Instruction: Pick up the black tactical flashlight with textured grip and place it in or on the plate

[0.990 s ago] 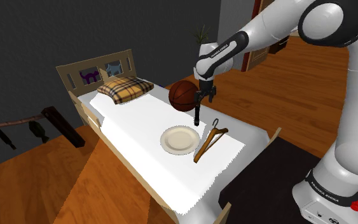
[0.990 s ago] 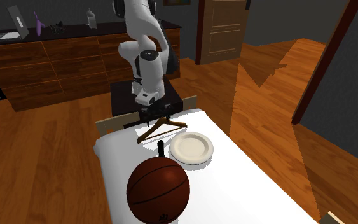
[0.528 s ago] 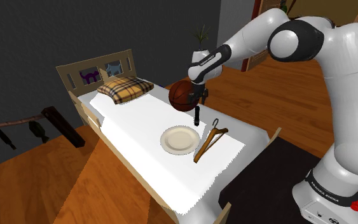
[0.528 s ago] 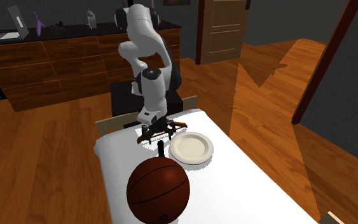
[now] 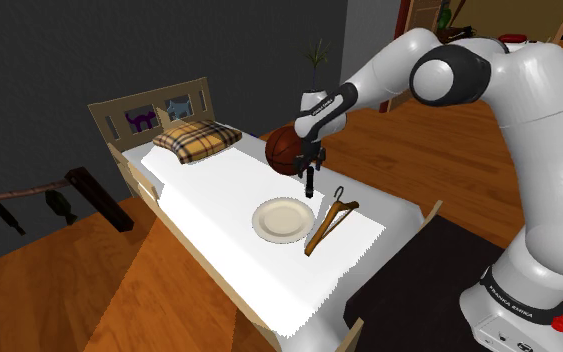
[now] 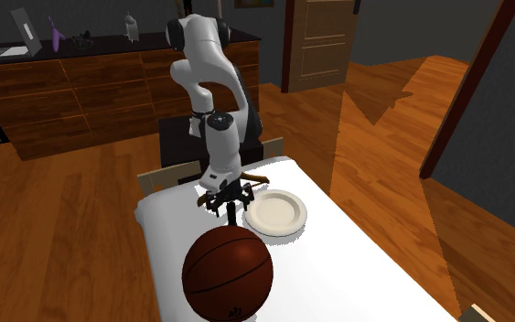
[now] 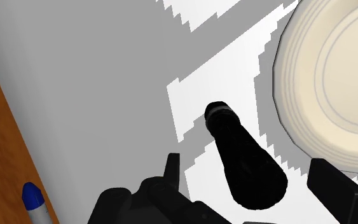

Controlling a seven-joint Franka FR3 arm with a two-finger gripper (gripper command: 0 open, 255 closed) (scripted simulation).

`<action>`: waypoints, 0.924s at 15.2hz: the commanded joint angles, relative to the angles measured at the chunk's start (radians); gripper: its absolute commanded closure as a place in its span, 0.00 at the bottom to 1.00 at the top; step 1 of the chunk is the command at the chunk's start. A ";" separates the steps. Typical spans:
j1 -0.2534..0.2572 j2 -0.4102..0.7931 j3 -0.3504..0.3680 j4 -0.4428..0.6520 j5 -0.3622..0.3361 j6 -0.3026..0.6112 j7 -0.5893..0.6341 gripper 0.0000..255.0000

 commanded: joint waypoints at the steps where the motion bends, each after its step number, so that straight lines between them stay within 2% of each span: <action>1: 0.000 0.003 0.000 0.000 0.000 0.004 0.000 0.00; 7: 0.000 0.003 0.000 0.000 0.000 0.004 0.000 0.00; 8: 0.000 0.003 0.000 0.000 0.000 0.004 0.000 1.00; 14: 0.000 0.003 0.000 -0.001 0.000 0.004 0.000 1.00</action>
